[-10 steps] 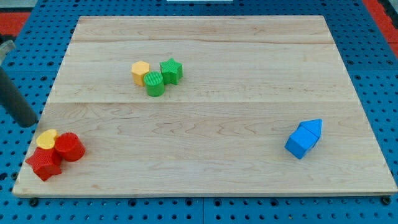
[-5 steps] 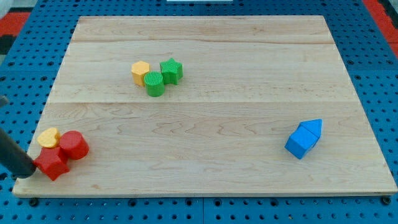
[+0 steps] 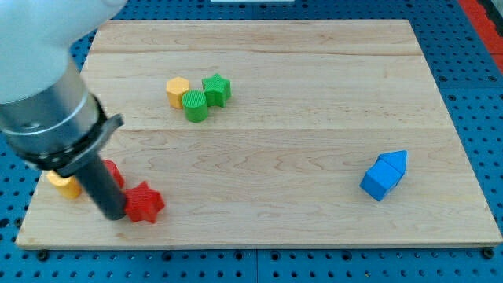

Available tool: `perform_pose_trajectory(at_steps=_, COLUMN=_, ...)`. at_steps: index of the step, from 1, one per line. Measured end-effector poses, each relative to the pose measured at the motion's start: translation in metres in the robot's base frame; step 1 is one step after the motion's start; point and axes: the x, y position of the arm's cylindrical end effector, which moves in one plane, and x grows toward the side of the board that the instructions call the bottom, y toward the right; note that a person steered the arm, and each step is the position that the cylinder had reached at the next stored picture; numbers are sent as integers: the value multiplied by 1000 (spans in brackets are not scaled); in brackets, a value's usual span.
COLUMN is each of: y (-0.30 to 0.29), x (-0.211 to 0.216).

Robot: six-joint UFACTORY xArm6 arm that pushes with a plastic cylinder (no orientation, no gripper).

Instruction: Slide the red star closer to the blue cube

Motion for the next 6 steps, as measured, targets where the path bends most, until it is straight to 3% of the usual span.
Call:
perform_pose_trajectory(at_steps=1, y=61, x=-21)
perform_pose_trajectory(at_steps=3, y=183, x=-9)
perform_pose_trajectory(at_steps=5, y=226, x=-43)
perform_pose_trajectory(at_steps=6, y=206, x=-50)
